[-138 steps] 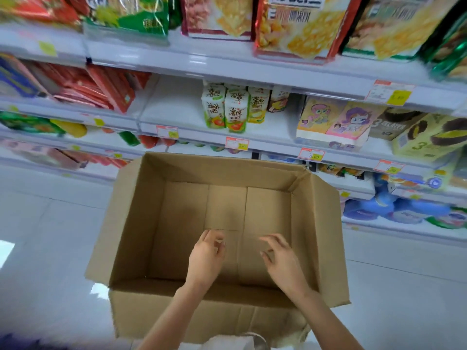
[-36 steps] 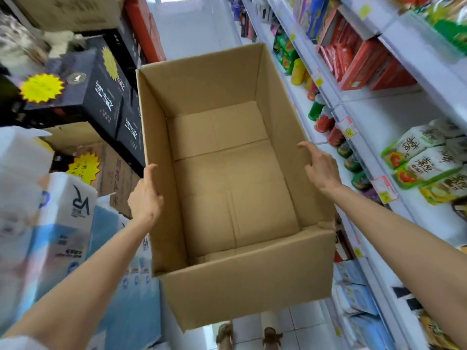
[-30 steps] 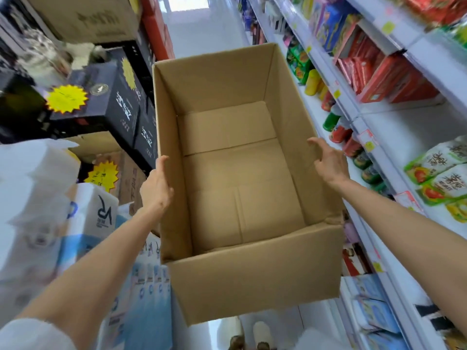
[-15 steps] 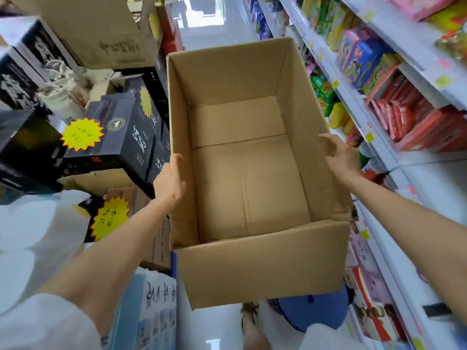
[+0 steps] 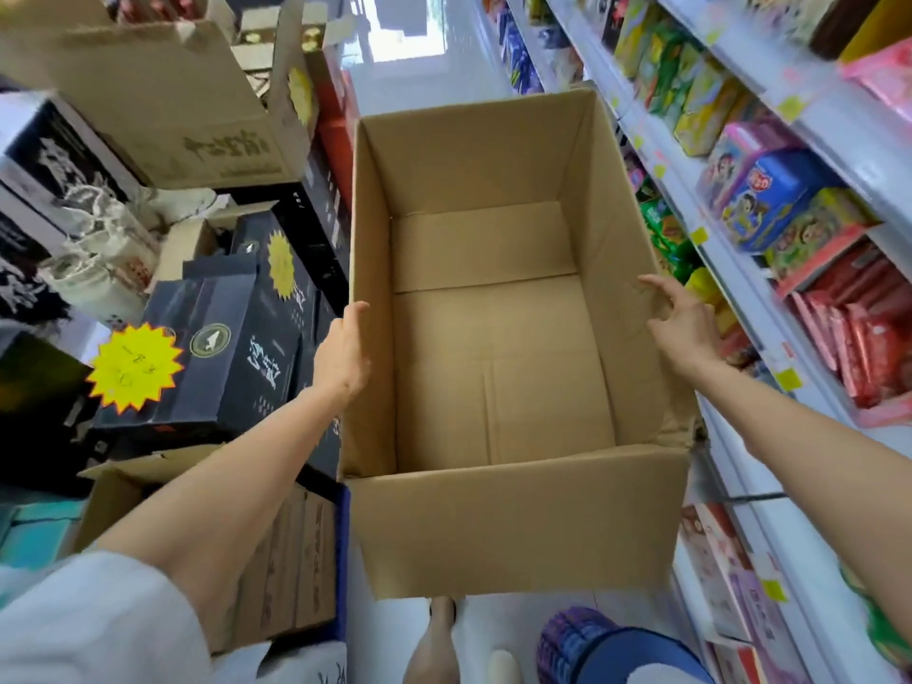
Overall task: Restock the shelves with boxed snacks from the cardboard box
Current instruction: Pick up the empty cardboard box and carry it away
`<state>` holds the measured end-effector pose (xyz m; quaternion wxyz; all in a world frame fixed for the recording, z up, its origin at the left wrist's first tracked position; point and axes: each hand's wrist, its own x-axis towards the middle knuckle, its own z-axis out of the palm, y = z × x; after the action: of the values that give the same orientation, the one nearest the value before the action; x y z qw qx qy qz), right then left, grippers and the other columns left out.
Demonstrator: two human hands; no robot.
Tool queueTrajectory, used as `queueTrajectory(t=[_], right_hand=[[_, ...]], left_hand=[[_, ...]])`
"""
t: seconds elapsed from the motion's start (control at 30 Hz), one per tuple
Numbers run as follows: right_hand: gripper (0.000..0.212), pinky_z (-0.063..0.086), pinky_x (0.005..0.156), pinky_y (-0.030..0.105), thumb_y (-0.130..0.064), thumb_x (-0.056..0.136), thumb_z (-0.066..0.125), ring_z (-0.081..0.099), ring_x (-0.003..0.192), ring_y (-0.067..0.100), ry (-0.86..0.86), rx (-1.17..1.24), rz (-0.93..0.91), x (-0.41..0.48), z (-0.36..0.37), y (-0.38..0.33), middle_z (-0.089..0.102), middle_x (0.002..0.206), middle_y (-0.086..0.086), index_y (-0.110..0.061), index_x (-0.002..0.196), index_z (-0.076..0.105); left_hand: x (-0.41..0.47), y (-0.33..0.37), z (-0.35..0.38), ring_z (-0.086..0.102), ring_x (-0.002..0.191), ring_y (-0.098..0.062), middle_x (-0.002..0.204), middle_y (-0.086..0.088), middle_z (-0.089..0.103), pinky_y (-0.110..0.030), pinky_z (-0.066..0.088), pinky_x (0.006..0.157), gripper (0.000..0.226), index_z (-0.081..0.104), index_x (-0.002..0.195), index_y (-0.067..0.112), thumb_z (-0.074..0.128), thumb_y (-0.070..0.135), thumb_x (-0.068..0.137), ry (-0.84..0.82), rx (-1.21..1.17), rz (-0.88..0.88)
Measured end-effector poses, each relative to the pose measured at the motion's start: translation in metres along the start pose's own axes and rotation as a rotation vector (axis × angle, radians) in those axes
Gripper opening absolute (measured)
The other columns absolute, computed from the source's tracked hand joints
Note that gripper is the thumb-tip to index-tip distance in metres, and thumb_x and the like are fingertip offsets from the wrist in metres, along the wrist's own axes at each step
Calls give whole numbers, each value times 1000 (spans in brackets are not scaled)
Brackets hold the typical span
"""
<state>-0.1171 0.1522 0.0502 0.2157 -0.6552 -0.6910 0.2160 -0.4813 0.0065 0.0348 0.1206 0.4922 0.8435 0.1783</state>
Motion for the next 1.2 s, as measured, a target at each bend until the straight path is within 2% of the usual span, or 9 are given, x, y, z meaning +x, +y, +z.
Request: queueTrajectory(t=[0.13,0.3,0.4,0.57,0.73,0.8,0.9,1.03,1.2], right_hand=[[65,38,66,29,8,75,51,51,69,26,-3,-30,16,50,18,-16,65,94,22,-31,127,55],[64,42,67,34,5,75,53,55,77,31,0,-53,40,117,37,-38,66,102,18,-33,126,55],[63,44,76,38,5,74,54,58,87,35,22,-48,34,157,45,-48,65,105,19,-32,126,55],[63,51,73,41,5,74,57,59,84,33,29,-5,8,224,49,-57,66,109,12,-33,124,55],[61,46,80,36,2,77,57,59,99,36,7,1,13,310,51,-66,65,118,13,-31,129,54],[64,44,75,35,4,77,54,59,96,35,-15,-5,4,346,50,-71,64,119,13,-31,130,53],[66,38,61,32,8,75,51,53,75,29,-36,-17,-29,402,51,-81,66,110,15,-29,130,53],[68,44,58,34,9,76,49,59,79,36,-42,-41,-65,469,60,-98,66,110,13,-30,131,52],[67,33,50,31,9,77,48,51,70,30,-87,-48,-68,540,82,-119,66,106,14,-30,132,51]], left_hand=[[62,-2,3,58,94,-35,123,-16,52,-41,46,80,66,31,137,21,48,-12,82,13,-6,21],[141,4,-6,57,95,-36,121,-18,53,-40,45,78,64,34,135,18,49,-12,81,35,20,88],[182,13,-11,57,96,-37,120,-18,54,-41,44,79,63,34,136,18,46,-11,82,54,19,96],[249,33,-11,57,91,-37,120,-18,53,-41,44,79,62,35,135,18,44,-12,81,57,1,99],[323,67,-2,58,90,-36,118,-18,53,-42,47,79,62,36,134,19,46,-12,81,64,-14,70],[352,79,1,59,88,-34,119,-17,53,-43,49,79,63,36,134,20,47,-12,81,63,-19,56],[396,95,4,60,87,-33,118,-17,54,-42,49,79,64,37,134,20,47,-12,80,75,-25,20],[450,109,6,58,88,-35,118,-18,53,-39,44,77,64,36,135,21,45,-12,81,102,-8,-19],[510,110,16,58,89,-36,116,-17,54,-41,44,79,64,37,134,21,46,-12,80,112,-8,-66]])
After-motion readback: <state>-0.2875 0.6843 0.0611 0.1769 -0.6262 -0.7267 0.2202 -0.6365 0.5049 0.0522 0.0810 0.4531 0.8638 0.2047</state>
